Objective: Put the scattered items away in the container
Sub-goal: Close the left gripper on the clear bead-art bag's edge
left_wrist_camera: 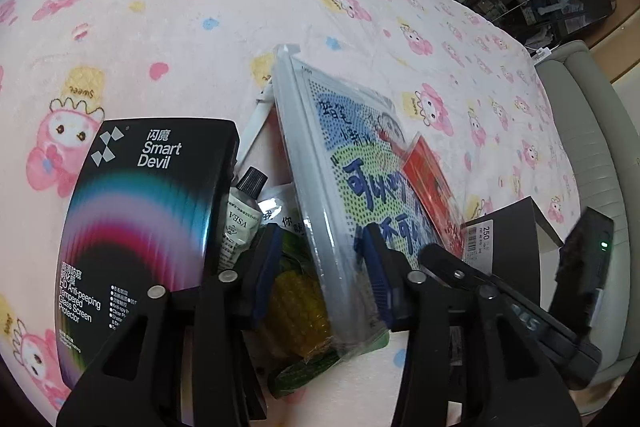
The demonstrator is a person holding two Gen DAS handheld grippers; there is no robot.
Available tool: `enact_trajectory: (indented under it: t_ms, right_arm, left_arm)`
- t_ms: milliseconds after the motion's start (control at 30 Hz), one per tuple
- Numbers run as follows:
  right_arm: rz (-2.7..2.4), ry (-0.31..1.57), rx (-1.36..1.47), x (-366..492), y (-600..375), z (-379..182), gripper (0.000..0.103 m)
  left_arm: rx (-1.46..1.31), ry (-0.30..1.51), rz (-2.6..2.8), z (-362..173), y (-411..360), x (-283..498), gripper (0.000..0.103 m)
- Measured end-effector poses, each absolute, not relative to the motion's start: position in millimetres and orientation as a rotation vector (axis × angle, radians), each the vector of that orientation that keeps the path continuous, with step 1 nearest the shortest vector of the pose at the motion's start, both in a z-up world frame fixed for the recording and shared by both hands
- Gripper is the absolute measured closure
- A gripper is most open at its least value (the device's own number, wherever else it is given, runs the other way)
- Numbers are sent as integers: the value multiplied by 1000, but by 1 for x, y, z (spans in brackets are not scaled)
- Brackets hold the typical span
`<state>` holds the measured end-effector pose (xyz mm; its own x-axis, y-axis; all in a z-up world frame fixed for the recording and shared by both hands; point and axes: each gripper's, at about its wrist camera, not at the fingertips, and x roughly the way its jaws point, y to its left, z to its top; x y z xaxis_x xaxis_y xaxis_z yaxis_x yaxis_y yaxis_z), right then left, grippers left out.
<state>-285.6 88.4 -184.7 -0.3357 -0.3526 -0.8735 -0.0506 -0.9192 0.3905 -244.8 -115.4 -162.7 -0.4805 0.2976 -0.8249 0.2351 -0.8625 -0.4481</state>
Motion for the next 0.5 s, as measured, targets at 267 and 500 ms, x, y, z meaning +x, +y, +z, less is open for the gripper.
enact_trajectory:
  t_ms: [267,500]
  right_arm:
    - [-2304,-424,1530,-280,76,-165,54]
    - [-2324,-291,1459,-276,58,-141,60]
  left_arm:
    - [-1561,-850,2524,-160,-117,-243,72]
    - [-1557,-902,2501,-157,-123,-238,78]
